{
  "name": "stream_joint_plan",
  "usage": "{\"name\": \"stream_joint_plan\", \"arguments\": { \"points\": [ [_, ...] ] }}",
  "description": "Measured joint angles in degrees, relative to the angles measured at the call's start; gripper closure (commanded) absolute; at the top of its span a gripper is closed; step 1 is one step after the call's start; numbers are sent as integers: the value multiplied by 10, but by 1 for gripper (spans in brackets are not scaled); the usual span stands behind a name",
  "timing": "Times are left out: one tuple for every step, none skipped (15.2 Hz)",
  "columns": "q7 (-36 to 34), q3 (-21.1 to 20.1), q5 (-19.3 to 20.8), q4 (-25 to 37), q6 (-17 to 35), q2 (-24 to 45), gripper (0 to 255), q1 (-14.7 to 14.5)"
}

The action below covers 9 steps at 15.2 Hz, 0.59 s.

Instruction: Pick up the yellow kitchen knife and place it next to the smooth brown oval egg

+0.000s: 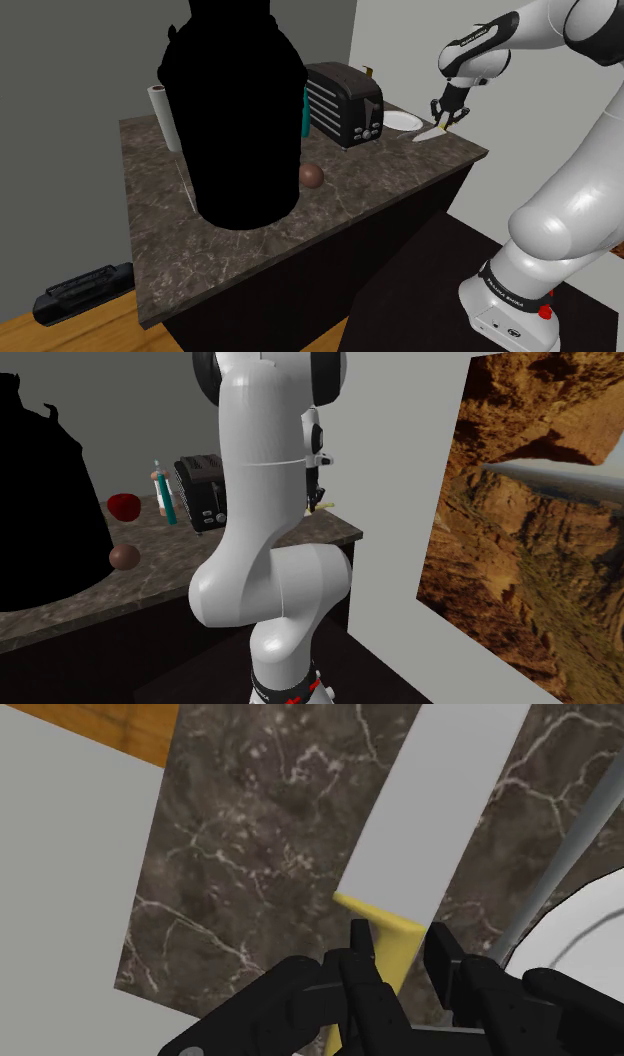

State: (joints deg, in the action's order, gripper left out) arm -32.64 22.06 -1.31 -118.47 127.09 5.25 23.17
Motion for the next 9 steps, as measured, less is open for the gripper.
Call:
{"name": "stream_joint_plan", "arguments": {
  "points": [
    [-2,0,2,4,-7,-3,255,-1],
    [-2,0,4,8,-15,-7,255,-1],
    [-3,1,5,13,-22,-10,255,-1],
    [-3,1,6,18,-30,-13,255,-1],
    [-4,1,8,23,-38,-16,255,-1],
    [-5,1,9,26,-44,-19,255,-1],
    [-6,1,10,30,-50,-21,255,-1],
    [-6,1,12,35,-58,-25,255,-1],
    [-7,1,12,43,-66,-25,255,-1]
  ]
}}
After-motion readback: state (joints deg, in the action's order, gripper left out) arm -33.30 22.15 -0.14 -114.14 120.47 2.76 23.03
